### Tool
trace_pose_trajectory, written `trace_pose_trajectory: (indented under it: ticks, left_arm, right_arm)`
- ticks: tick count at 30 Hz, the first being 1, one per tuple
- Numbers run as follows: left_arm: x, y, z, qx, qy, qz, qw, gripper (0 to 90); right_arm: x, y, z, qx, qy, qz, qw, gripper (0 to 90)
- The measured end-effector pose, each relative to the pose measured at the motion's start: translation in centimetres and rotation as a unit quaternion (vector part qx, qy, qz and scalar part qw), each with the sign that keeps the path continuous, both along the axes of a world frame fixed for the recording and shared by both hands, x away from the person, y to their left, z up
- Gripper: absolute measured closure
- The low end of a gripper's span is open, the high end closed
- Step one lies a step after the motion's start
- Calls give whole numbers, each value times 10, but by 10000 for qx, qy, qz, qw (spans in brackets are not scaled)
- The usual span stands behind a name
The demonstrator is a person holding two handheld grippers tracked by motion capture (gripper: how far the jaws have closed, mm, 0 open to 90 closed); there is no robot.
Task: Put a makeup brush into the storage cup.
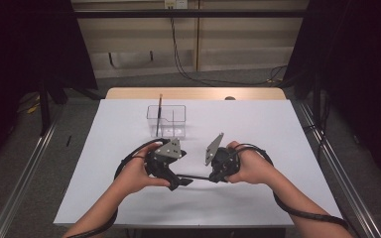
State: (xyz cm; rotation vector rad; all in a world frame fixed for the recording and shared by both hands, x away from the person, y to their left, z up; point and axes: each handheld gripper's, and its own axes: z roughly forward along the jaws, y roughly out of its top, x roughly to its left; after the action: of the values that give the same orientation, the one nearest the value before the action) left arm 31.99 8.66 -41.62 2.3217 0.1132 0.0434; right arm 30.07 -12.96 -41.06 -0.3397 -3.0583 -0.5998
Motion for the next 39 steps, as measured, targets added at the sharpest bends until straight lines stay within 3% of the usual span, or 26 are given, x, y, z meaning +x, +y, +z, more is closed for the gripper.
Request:
trace_pose_trajectory:
  ticks: [8,14,21,28,39]
  left_arm:
    - [0,-5,4,237,-79,-99,9996,189]
    - [-1,-8,4,252,-110,-254,9993,311]
    - [-2,-12,5,391,-219,-389,9982,373]
    - [-3,-15,7,511,-86,-408,9978,514]
    - [-4,-20,5,639,-91,-487,9967,589]
  right_arm:
    - [3,0,3,-43,8,11,10000,845]
    - [3,2,5,-125,-1,14,9999,845]
    - [4,5,7,-180,-4,74,9998,845]
    - [4,9,10,-182,-38,142,9997,845]
    - [5,10,11,-158,-46,158,9997,845]
